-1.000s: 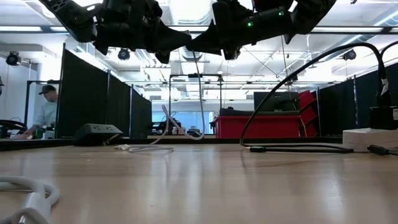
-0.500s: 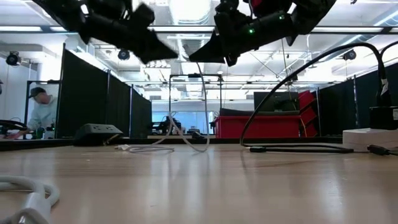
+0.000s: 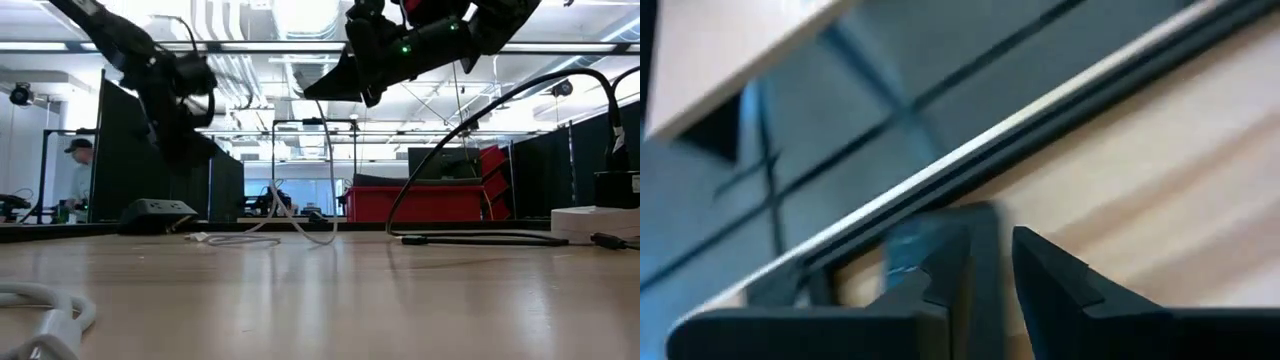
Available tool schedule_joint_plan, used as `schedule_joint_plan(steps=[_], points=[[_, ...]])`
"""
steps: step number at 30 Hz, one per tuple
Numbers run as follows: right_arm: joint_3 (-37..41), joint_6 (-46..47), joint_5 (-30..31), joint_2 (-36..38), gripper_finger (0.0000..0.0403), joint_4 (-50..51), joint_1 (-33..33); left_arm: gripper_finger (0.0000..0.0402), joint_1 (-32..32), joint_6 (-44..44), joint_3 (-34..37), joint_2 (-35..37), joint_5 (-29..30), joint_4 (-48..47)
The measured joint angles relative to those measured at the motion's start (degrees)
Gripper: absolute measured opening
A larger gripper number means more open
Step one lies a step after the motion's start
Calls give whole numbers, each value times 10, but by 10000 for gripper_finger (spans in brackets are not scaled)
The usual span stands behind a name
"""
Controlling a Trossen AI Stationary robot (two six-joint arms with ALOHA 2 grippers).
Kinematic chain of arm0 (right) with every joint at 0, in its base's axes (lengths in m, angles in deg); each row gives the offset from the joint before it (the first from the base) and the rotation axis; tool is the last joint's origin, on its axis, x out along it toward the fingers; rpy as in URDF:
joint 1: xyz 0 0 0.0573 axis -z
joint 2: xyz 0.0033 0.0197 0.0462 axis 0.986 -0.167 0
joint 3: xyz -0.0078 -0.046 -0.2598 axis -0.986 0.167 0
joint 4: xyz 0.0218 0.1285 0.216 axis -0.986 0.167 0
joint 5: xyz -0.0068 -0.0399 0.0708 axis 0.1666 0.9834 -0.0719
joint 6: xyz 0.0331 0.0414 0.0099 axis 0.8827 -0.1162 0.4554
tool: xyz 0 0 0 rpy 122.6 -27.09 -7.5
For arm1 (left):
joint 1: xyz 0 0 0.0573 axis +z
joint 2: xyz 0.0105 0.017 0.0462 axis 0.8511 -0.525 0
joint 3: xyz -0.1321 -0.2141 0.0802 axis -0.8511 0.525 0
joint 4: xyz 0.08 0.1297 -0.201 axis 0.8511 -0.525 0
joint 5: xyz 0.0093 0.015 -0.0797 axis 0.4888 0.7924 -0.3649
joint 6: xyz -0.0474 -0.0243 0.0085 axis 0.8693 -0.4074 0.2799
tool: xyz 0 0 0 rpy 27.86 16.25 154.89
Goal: Insert USB
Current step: Insert the purple charger cable into the black outlet extension
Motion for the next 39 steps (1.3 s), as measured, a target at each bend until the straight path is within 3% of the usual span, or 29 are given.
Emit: schedule_joint_plan(steps=[7, 17, 21, 28, 33, 39], points=[[0, 1, 0, 0, 0, 25, -2, 42, 86, 0, -40, -80, -9, -11], [0, -2, 0, 0, 0, 30, -2, 38, 92, 5, -72, -173, 12, -69], [0, -3, 0, -1, 0, 35, -2, 38, 71, 24, -70, -161, -4, -90], [0, -14, 0, -1, 0, 35, -1, 38, -17, 26, -66, -94, -175, -109], [0, -15, 0, -1, 0, 36, -1, 29, -53, 58, -65, -49, -138, -160], [0, -19, 0, -1, 0, 44, -1, 25, -59, 122, -46, -53, -139, -281]])
